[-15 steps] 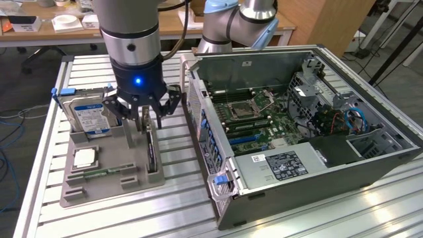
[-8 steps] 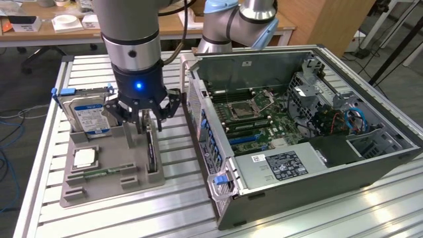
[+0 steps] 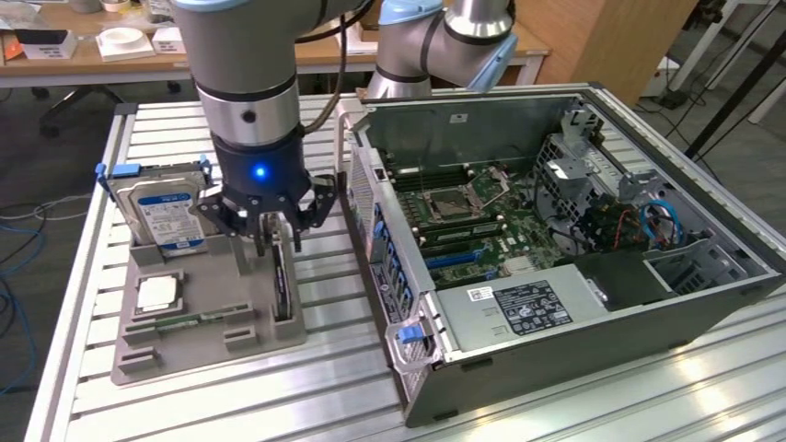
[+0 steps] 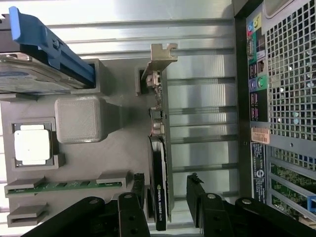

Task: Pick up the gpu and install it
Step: 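Pick up the gpu and move the gpu toward the slot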

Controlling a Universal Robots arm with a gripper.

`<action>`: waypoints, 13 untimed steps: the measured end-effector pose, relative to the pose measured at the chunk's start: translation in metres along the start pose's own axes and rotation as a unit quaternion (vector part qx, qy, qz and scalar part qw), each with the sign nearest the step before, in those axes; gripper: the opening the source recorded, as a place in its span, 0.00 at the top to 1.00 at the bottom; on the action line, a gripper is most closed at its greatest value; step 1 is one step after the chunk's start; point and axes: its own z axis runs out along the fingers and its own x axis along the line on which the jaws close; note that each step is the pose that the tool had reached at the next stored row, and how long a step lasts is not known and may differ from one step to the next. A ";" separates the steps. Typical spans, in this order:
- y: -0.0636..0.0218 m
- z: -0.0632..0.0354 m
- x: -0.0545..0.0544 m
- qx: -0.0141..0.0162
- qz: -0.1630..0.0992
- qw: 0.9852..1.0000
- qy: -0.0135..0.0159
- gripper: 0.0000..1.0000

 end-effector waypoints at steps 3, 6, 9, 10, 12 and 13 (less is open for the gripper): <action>-0.0002 0.0054 0.000 0.000 0.000 1.000 0.000 0.53; -0.0004 0.0109 0.000 0.000 0.000 1.000 0.000 0.53; -0.0006 0.0163 -0.001 0.000 0.000 1.000 0.000 0.53; -0.0006 0.0180 -0.001 0.000 0.000 1.000 0.000 0.53; -0.0008 0.0213 -0.001 0.000 0.000 1.000 0.000 0.53; -0.0009 0.0226 -0.001 0.000 0.000 1.000 0.000 0.53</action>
